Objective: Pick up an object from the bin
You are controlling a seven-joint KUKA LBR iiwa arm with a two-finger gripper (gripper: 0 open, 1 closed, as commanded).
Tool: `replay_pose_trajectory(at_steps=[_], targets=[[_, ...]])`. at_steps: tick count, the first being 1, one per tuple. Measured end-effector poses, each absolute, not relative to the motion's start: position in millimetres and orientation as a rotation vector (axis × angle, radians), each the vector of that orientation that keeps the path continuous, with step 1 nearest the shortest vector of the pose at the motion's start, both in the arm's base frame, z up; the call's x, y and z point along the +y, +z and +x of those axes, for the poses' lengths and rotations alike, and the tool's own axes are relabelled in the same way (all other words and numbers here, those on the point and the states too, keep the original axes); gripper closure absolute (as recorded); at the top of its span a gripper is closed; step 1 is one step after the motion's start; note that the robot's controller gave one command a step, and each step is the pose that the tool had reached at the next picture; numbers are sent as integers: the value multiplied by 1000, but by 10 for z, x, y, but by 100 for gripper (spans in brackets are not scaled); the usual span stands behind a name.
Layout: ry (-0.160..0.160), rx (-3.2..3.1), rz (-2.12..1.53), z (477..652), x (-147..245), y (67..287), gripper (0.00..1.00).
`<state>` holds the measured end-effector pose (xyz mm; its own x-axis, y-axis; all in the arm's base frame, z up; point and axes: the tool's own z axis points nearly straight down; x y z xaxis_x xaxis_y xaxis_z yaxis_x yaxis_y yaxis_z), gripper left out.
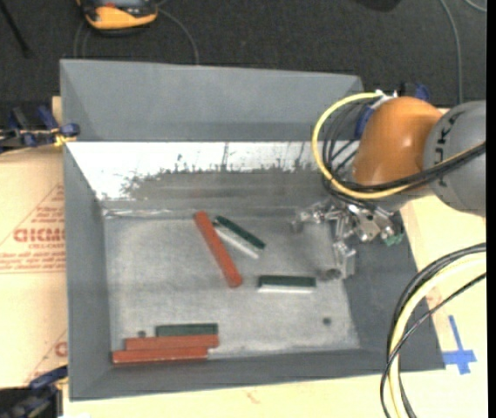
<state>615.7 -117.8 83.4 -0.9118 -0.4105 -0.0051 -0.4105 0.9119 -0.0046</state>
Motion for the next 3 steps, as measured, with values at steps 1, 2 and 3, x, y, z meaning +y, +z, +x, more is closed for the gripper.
replay_pose_trajectory(at_steps=[1, 2, 3], targets=[[-5, 3066, -659, 6156, -1178, 834, 0], [0, 3024, -833, 5523, -507, 709, 100], [-1, 3024, -834, 5523, -509, 709, 100]])
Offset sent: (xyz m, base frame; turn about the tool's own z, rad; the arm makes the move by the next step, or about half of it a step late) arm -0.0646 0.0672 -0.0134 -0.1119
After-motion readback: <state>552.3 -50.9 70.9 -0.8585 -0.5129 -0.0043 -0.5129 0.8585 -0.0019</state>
